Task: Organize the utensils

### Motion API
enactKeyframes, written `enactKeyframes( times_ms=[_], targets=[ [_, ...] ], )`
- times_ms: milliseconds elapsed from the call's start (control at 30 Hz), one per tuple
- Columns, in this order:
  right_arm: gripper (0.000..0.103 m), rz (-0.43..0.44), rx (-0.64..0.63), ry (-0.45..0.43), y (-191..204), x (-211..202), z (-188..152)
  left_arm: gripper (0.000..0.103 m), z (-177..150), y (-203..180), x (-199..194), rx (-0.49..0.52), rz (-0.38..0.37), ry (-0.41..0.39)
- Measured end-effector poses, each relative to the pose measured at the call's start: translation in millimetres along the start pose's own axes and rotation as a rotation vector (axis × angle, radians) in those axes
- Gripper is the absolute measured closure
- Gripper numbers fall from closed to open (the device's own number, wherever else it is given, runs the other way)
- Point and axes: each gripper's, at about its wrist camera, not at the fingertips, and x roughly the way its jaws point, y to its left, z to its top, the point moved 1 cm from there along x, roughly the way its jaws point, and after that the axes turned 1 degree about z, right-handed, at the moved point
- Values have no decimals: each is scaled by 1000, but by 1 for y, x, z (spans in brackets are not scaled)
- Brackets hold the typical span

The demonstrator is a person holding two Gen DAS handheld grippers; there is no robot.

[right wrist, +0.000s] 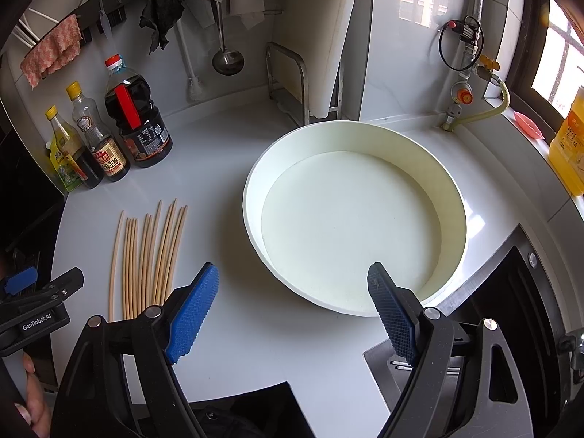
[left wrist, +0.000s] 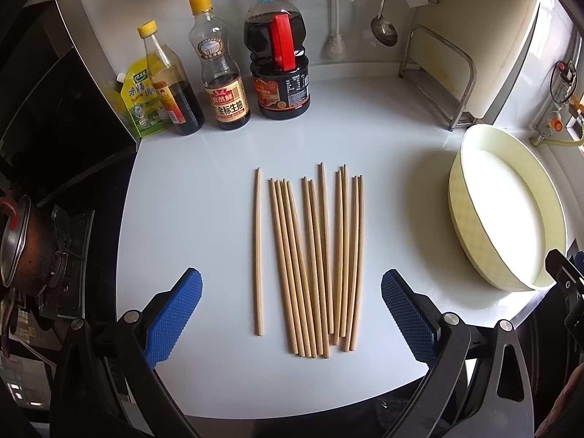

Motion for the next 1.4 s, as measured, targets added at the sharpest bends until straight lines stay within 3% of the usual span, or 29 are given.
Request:
enactKeyframes(
  times_ms=[1400],
  targets=[
    [23,1,-4,2,3,1,4,6,0,1,0,-1,0,3]
  ],
)
